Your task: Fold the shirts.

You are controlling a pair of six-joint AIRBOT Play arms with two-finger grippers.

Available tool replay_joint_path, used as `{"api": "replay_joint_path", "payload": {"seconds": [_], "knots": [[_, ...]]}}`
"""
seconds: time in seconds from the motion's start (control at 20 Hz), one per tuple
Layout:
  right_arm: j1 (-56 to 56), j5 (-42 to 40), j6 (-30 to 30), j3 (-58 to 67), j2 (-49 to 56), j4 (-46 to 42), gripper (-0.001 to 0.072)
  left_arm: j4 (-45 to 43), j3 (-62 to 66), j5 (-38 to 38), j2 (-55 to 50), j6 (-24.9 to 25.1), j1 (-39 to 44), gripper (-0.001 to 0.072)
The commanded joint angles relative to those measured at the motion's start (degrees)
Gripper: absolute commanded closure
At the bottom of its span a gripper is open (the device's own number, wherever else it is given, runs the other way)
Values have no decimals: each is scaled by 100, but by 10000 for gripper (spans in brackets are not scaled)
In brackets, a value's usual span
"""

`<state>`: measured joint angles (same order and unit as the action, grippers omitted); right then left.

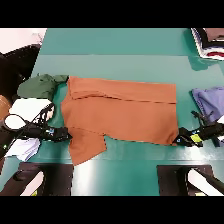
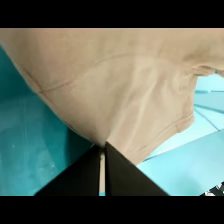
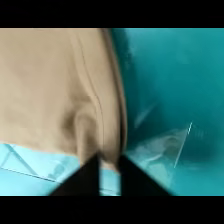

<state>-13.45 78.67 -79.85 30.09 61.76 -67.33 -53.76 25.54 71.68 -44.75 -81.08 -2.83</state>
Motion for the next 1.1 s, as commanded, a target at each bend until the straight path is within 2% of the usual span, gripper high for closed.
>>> {"api": "replay_joint_path", "payload": {"seconds": [0.0, 0.1, 0.2, 0.3, 0.4, 0.5, 0.65, 0.9, 1.05], "knots": [[542, 0, -20, 179, 210, -197, 696, -129, 7, 472, 7, 52, 0, 683], [732, 328, -22, 323, 0, -686, 696, -367, 7, 754, 267, -72, 0, 684], [767, 765, -20, 485, -505, -1156, 696, -461, 7, 1167, 859, -446, 0, 685], [761, 1187, -20, 713, -1091, -1617, 697, -317, 81, 1899, 1456, -815, 0, 685], [761, 1440, -22, 1034, -1547, -1792, 697, -306, 431, 2212, 1766, -1067, 0, 685], [798, 1397, -24, 1425, -1735, -1766, 698, -297, 861, 1858, 1759, -1064, 0, 684], [1045, 1233, -28, 2127, -1261, -1770, 698, -417, 1279, 656, 1268, -754, 0, 684], [1602, 431, -28, 3338, 463, -1766, 698, -409, 2024, -393, -892, 184, 0, 682], [1687, 131, -28, 4017, 1502, -1381, 697, -280, 2686, -866, -2192, 234, 0, 681]]}}
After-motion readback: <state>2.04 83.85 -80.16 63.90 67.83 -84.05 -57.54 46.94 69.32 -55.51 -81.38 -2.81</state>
